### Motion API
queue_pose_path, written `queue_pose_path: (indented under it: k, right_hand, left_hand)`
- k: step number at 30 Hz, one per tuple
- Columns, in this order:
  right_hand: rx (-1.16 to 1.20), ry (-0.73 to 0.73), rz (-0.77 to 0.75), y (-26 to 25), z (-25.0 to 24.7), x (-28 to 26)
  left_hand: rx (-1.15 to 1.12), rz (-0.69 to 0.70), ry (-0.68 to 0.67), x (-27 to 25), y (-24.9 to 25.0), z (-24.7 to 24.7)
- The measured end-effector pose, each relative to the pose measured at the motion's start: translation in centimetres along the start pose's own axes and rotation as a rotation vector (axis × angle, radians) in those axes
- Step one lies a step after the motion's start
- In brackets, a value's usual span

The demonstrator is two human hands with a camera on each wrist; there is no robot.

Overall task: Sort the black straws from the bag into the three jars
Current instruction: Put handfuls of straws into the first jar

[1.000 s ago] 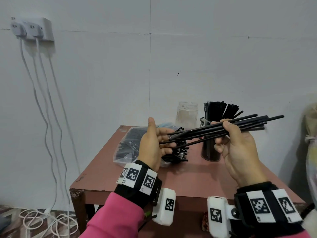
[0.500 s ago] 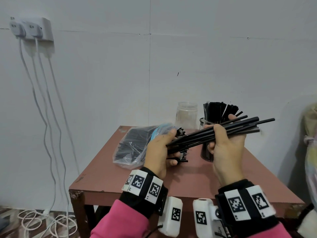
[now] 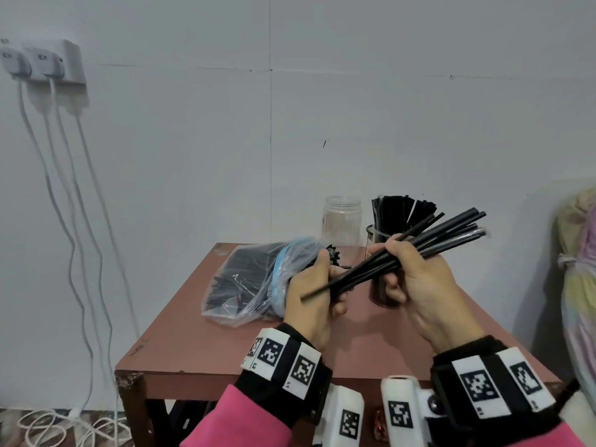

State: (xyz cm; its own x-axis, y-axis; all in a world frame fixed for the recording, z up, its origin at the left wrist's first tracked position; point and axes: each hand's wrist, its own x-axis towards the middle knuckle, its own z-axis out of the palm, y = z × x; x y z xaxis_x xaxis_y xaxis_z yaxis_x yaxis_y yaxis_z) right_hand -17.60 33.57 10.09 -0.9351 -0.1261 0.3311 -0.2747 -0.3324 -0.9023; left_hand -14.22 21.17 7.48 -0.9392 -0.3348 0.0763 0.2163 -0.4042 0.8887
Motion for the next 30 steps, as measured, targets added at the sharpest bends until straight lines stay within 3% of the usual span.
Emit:
queue_pose_path:
  k: [4,6,11,14,18,23,27,29,30]
  right_hand:
    - [-0.074,0.114,-0.123,-1.1,-1.7,0.7]
    - [-0.123,0.126,-0.155,-1.6,-2.3,0.7]
    - [-0.045,0.066,-0.156,-1.7,-2.4,0.4]
    - [-0.147,0.024,-0.150,-2.5,-3.3,0.5]
    - [-0.322,0.053,-0.239,-4.4,-4.8,1.2]
    - [-0.347,0.096,-0.301,-7.0,-6.1,2.7]
    - [-0.394,0.184,-0.443,-9.4,-7.2,4.7]
    - [-0.439,0.228,-0.515,-10.2,-7.3,5.9]
    - [-0.477,0.238,-0.532,-10.4,-7.2,6.5]
  left_hand:
    - [-0.159,-0.130,-0.235,-0.3,0.1,0.2]
    - [-0.164,-0.129,-0.254,-0.3,0.1,0.6]
    - [-0.033,-0.056,-0.053,0.5,-1.1,3.1]
    - [0.041,-0.015,0.008,1.0,-1.8,3.7]
    - [0.035,0.039,-0.018,1.4,-2.1,4.6]
    - [-0.007,0.075,-0.210,1.6,-1.5,6.4]
    - [0.043,0.084,-0.027,4.3,-0.8,7.3]
    - [0.195,0.101,0.073,6.3,-0.8,7.4]
    - [0.287,0.090,0.059,7.2,-1.0,7.5]
